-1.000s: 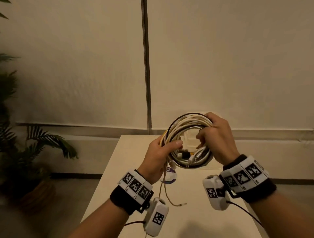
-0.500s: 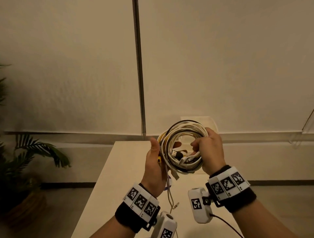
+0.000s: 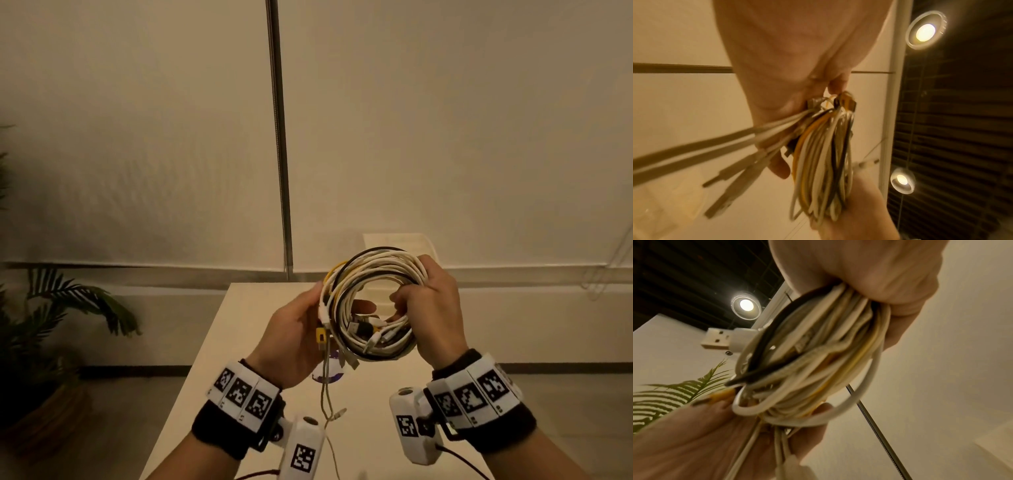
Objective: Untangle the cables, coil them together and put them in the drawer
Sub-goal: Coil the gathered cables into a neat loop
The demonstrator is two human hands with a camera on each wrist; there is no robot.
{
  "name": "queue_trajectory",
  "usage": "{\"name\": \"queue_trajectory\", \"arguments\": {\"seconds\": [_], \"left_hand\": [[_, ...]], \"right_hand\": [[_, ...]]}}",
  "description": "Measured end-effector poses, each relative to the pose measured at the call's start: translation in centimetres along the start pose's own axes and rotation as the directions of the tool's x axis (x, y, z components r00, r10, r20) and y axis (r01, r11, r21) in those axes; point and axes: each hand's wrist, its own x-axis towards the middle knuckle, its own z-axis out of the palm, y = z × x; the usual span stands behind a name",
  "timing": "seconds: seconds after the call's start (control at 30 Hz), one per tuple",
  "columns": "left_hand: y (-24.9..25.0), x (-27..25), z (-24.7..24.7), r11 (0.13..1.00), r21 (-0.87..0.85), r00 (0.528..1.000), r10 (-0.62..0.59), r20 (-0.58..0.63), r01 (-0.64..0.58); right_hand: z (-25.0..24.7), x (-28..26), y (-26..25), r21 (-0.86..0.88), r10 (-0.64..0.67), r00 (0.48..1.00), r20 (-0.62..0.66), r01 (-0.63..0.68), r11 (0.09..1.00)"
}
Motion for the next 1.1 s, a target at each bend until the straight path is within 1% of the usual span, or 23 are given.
{"name": "queue_trajectory", "arguments": {"seconds": [0.07, 0.13, 0.2, 0.23, 0.27, 0.33, 0.4, 0.47, 0.5, 0.53, 0.57, 0.63, 0.67, 0.7, 0.77, 0.83, 0.9, 1.0, 1.1], "left_hand": [[-0.6, -0.2, 0.4, 0.998, 0.039, 0.998, 0.059, -0.037, -0.057], [-1.3, -0.2, 0.6, 0.996, 0.001, 0.994, 0.091, -0.055, -0.092], [-1.2, 0.0, 0.3, 0.989, -0.141, 0.996, 0.04, -0.077, -0.051], [-0.8, 0.0, 0.4, 0.979, -0.203, 0.998, 0.01, -0.07, -0.024], [-0.5, 0.1, 0.1, 0.974, -0.228, 0.998, -0.01, -0.069, -0.006], [0.2, 0.2, -0.5, 0.984, -0.175, 0.999, -0.033, -0.018, 0.029], [1.0, 0.3, -0.8, 0.997, -0.069, 0.999, -0.042, 0.026, 0.044], [1.5, 0.6, -1.2, 0.999, 0.036, 0.994, -0.032, 0.102, 0.028], [1.7, 0.6, -1.3, 0.996, 0.087, 0.989, -0.029, 0.142, 0.017], [1.6, 0.6, -1.1, 0.986, 0.164, 0.989, -0.011, 0.146, -0.013], [1.4, 0.5, -0.5, 0.966, 0.252, 0.99, 0.025, 0.137, -0.06], [0.1, 0.6, 1.0, 0.91, 0.389, 0.99, 0.136, 0.038, -0.14], [-0.7, 0.6, 1.5, 0.892, 0.418, 0.979, 0.203, -0.027, -0.173], [-1.4, 0.7, 2.0, 0.88, 0.43, 0.965, 0.252, -0.064, -0.202], [-2.4, 0.7, 2.4, 0.86, 0.449, 0.946, 0.31, -0.089, -0.24], [-3.2, 0.7, 2.4, 0.868, 0.422, 0.934, 0.338, -0.117, -0.261], [-4.0, 0.4, 2.7, 0.889, 0.336, 0.917, 0.374, -0.139, -0.312], [-5.0, -0.1, 3.3, 0.903, 0.209, 0.893, 0.412, -0.18, -0.375], [-5.3, -0.3, 4.1, 0.885, 0.215, 0.866, 0.455, -0.207, -0.413]], "right_hand": [[0.0, 0.3, 0.0, 0.027, 0.015, 1.0, -0.002, -0.015, 1.0], [0.0, 0.5, 0.2, 0.038, 0.031, 0.999, -0.008, -0.031, 0.999], [0.0, 0.5, 0.3, 0.012, 0.029, 1.0, -0.008, -0.029, 0.999], [0.0, 0.4, 0.3, -0.007, 0.02, 1.0, -0.008, -0.02, 1.0], [-0.1, 0.4, 0.3, -0.032, 0.004, 1.0, -0.002, -0.004, 0.999], [-0.2, 0.2, -0.1, -0.089, -0.045, 0.999, 0.026, 0.047, 0.995], [-0.3, 0.1, -0.6, -0.152, -0.117, 0.991, 0.071, 0.126, 0.98], [-0.4, 0.1, -1.0, -0.179, -0.164, 0.981, 0.102, 0.181, 0.967], [-0.3, 0.0, -1.1, -0.177, -0.171, 0.98, 0.103, 0.188, 0.966], [-0.3, 0.0, -1.2, -0.162, -0.17, 0.981, 0.096, 0.184, 0.969], [-0.1, 0.0, -1.2, -0.134, -0.159, 0.984, 0.082, 0.169, 0.976], [0.2, -0.2, -1.0, -0.06, -0.113, 0.993, 0.045, 0.116, 0.991], [0.3, -0.2, -0.9, -0.024, -0.091, 0.996, 0.026, 0.091, 0.996], [0.3, -0.3, -0.9, 0.009, -0.075, 0.997, 0.009, 0.075, 0.997], [0.1, -0.5, -1.1, 0.046, -0.065, 0.998, -0.007, 0.066, 0.997], [-0.1, -0.5, -1.3, 0.051, -0.066, 0.998, -0.012, 0.066, 0.997], [0.0, -0.4, -1.3, 0.046, -0.072, 0.997, -0.021, 0.073, 0.996], [0.4, -0.1, -0.8, -0.017, -0.058, 0.998, -0.022, 0.058, 0.998], [0.6, -0.3, -0.5, 0.036, 0.009, 0.999, -0.049, -0.007, 0.999]]}}
